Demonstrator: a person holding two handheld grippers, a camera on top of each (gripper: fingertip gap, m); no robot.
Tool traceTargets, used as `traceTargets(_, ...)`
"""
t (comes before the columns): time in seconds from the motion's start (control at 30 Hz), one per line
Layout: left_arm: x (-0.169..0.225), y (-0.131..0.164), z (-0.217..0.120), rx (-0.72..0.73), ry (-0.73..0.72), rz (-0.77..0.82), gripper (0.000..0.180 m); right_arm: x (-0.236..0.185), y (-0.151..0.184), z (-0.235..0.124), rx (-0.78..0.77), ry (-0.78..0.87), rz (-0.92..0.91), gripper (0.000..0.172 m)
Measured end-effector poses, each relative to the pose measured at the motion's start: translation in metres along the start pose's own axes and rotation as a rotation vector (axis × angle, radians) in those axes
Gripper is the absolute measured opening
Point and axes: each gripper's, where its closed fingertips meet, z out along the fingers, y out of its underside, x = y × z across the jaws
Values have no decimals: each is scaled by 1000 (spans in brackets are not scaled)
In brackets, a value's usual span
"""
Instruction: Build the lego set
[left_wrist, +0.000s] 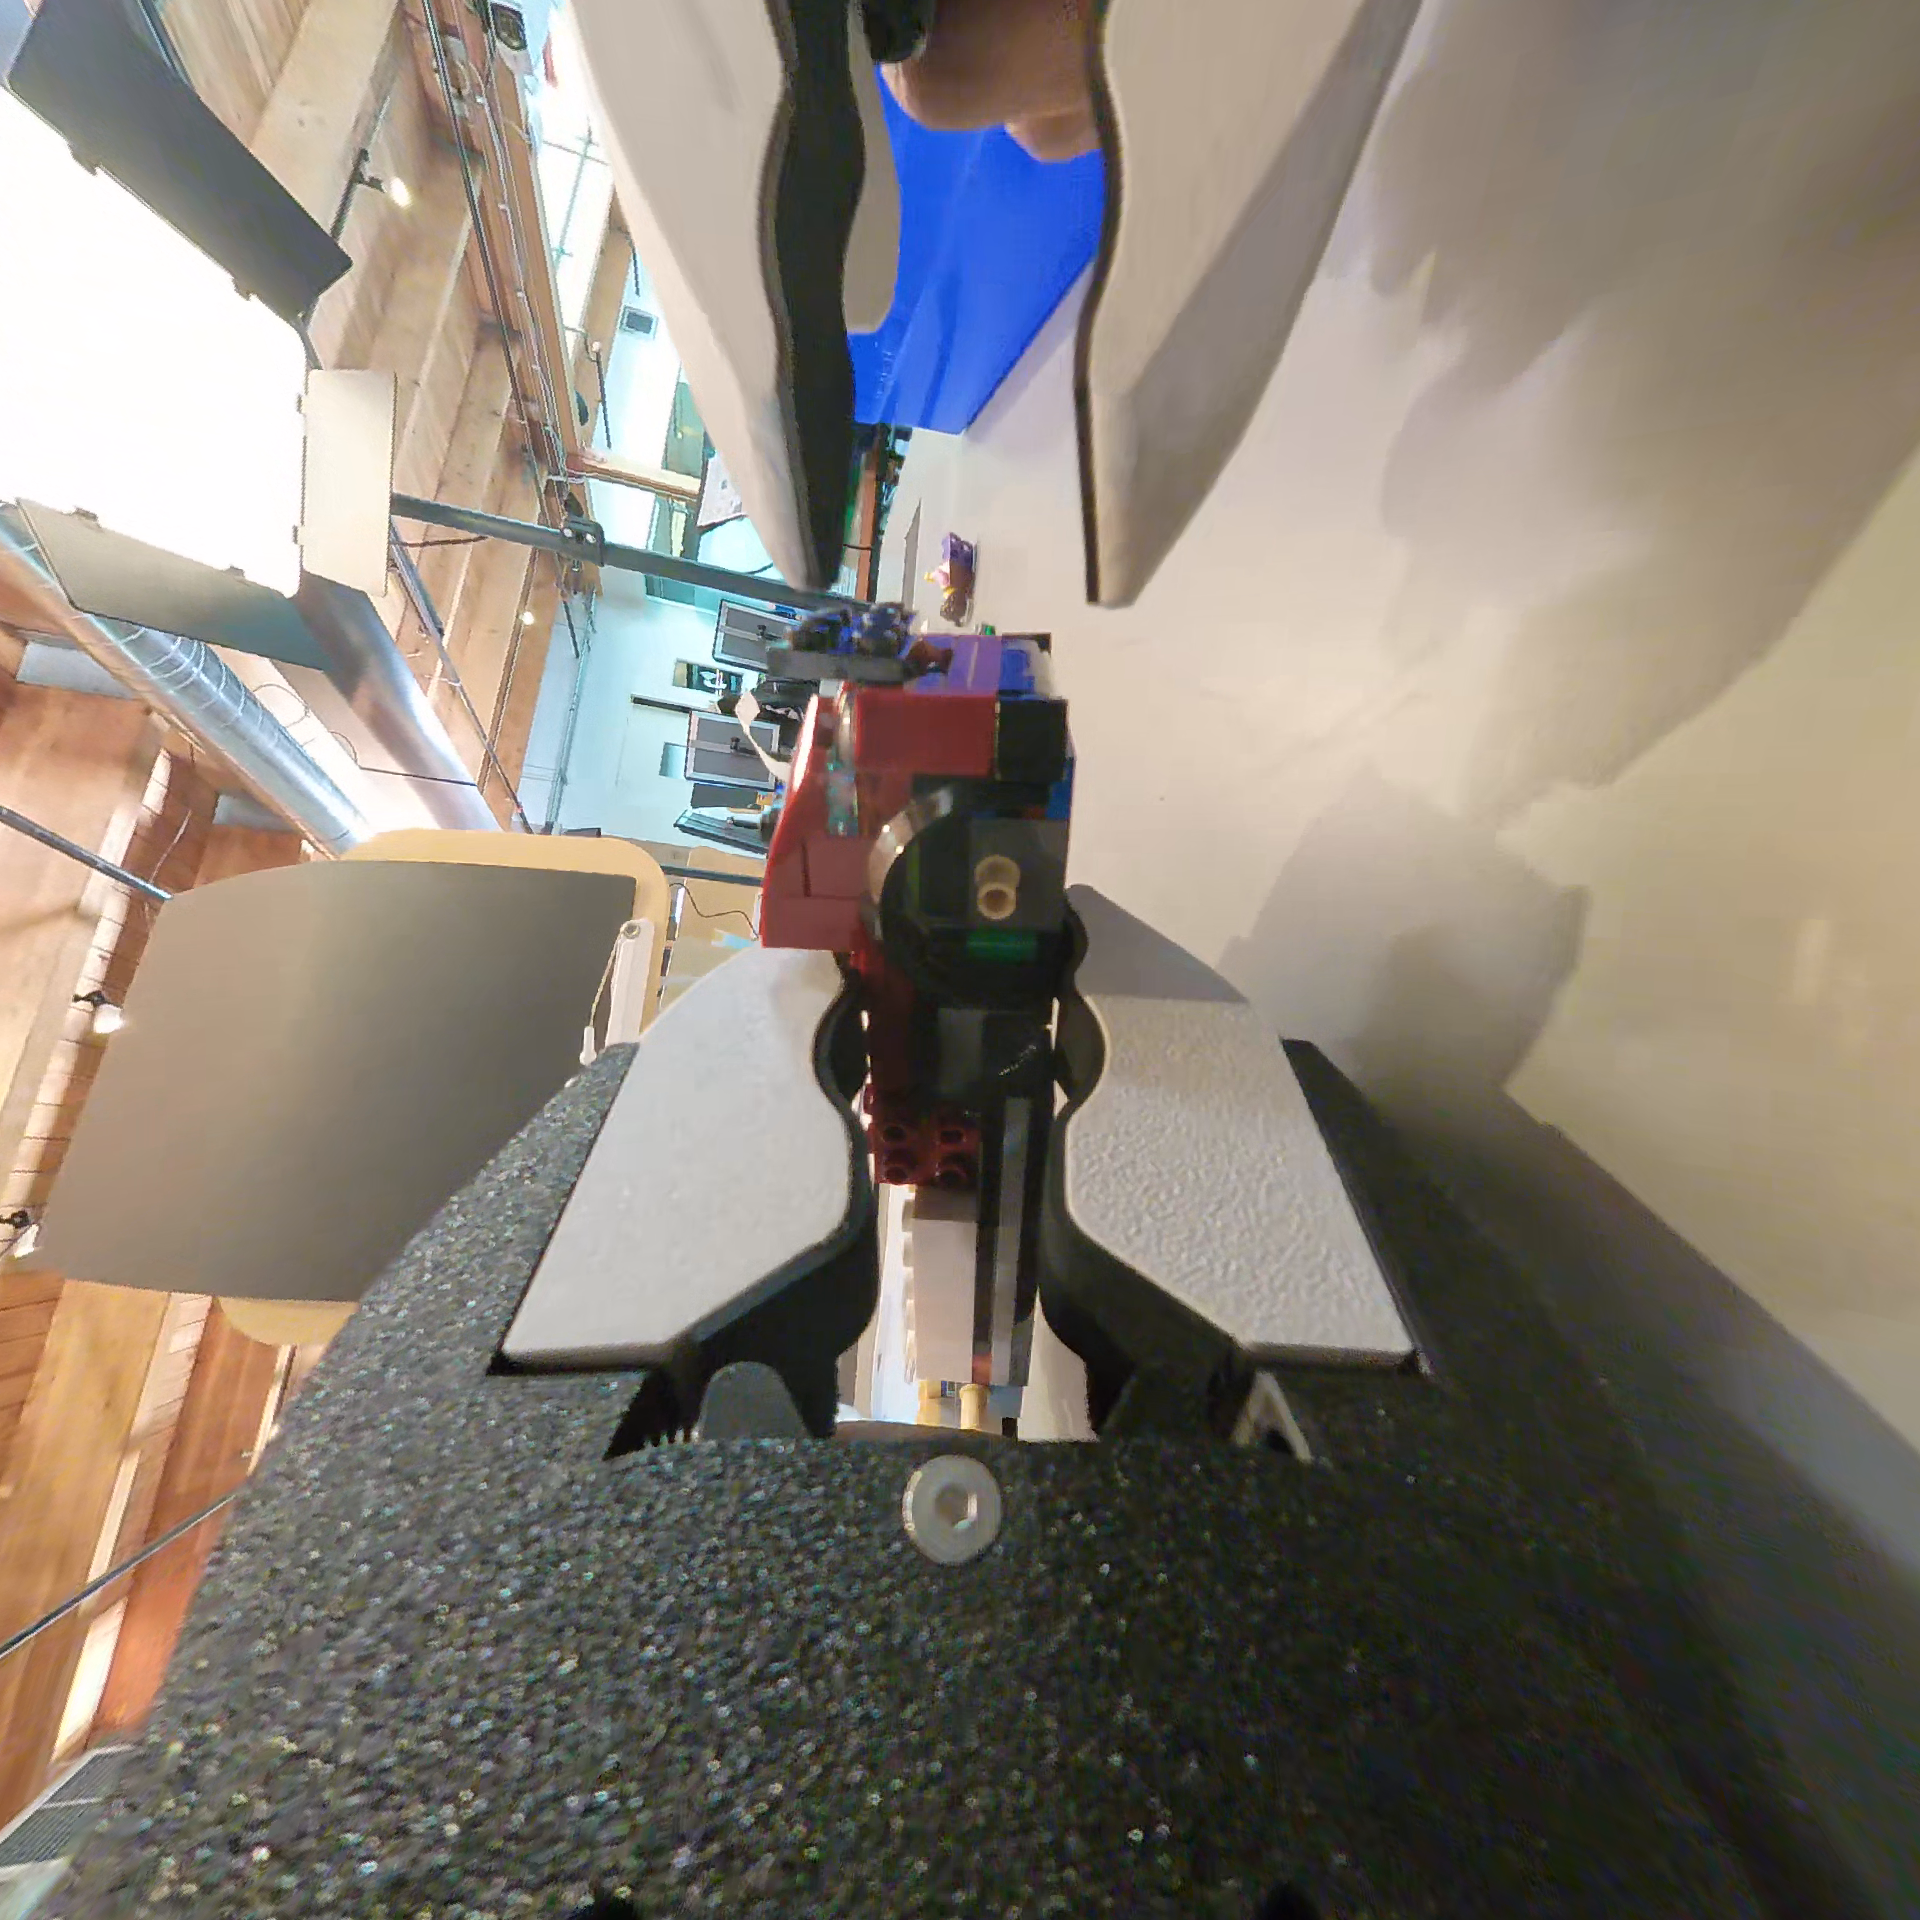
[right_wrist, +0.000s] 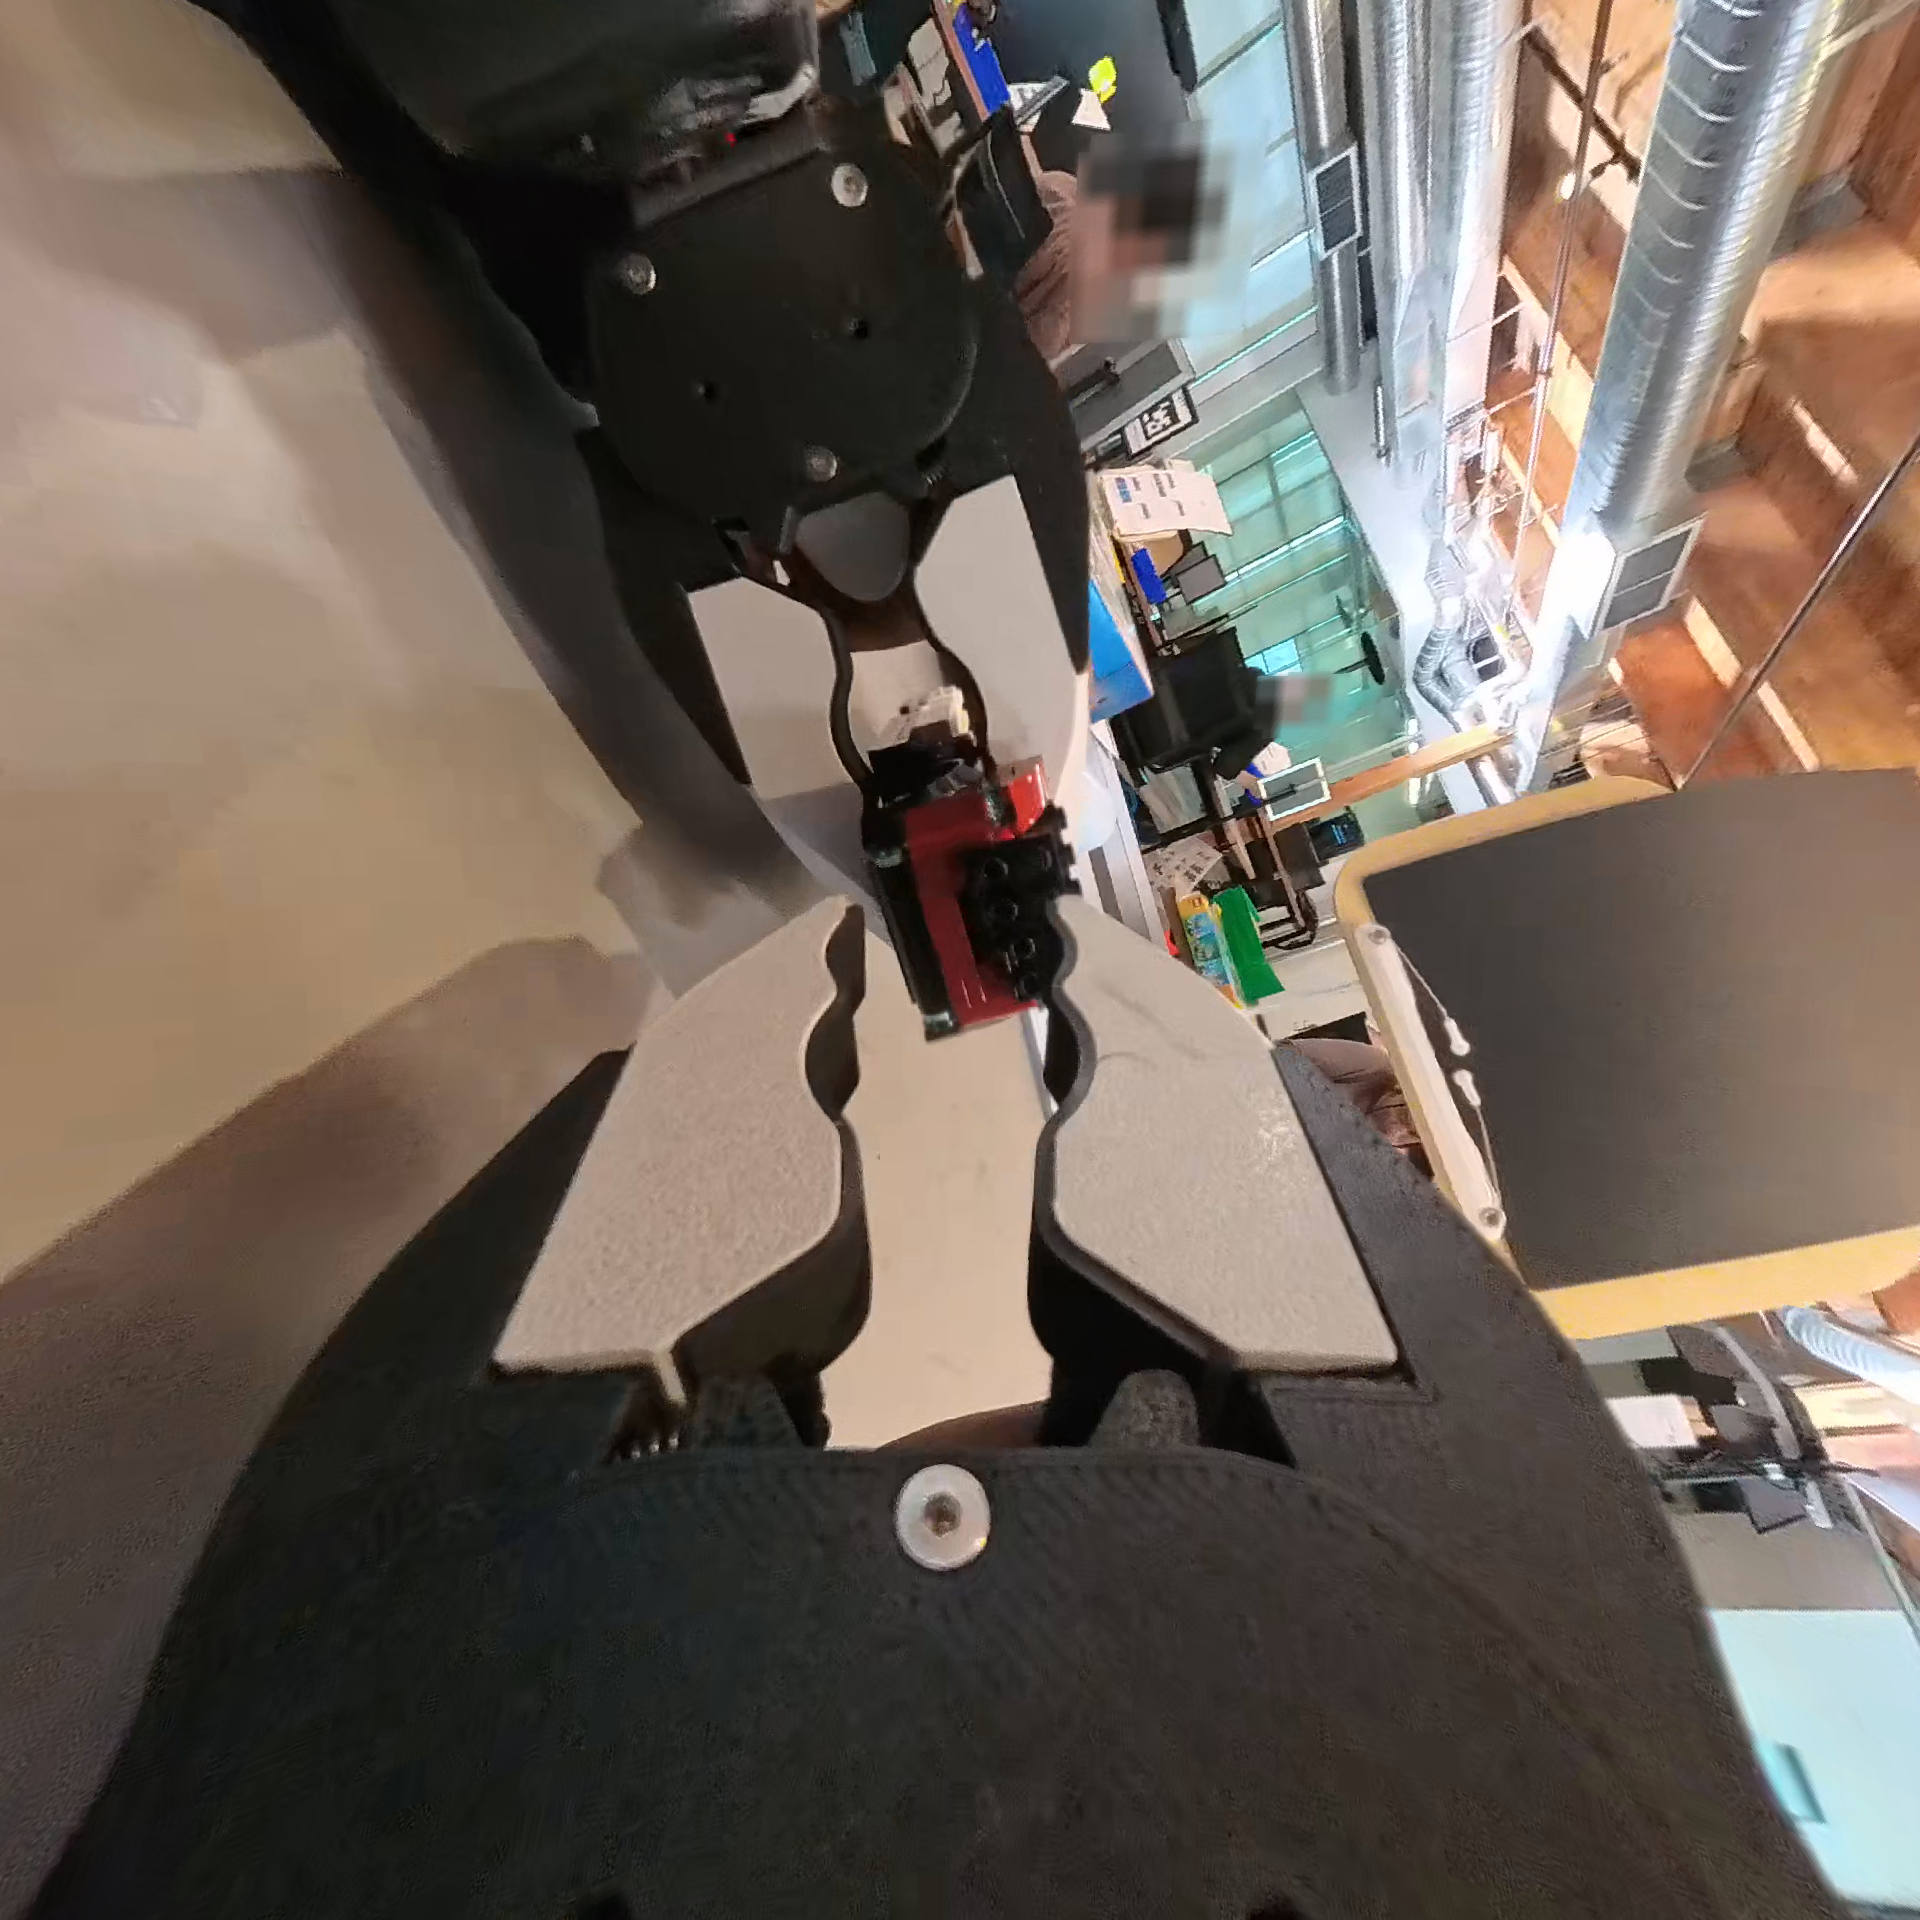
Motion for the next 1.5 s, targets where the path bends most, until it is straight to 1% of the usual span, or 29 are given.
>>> traceTargets(0.13,1,-1,0,-2,4,5,33,-3,0,1,-8,11,-28,32)
traceTargets(0.33,0,1,-2,-10,2,21,33,-3,0,3,-9,17,-24,32)
traceTargets(0.5,1,4,-2,-25,7,47,33,-4,1,5,-16,-1,-11,31)
traceTargets(0.67,7,-2,0,-20,24,91,33,-6,1,6,-19,-22,-3,31)
traceTargets(0.9,5,-1,0,-18,18,89,33,-8,1,5,-21,-37,-27,31)
traceTargets(1.27,9,0,0,-31,30,163,33,-16,3,7,-45,-108,-23,32)
traceTargets(1.5,14,-8,1,-20,36,235,32,-25,6,8,-68,-190,-28,33)
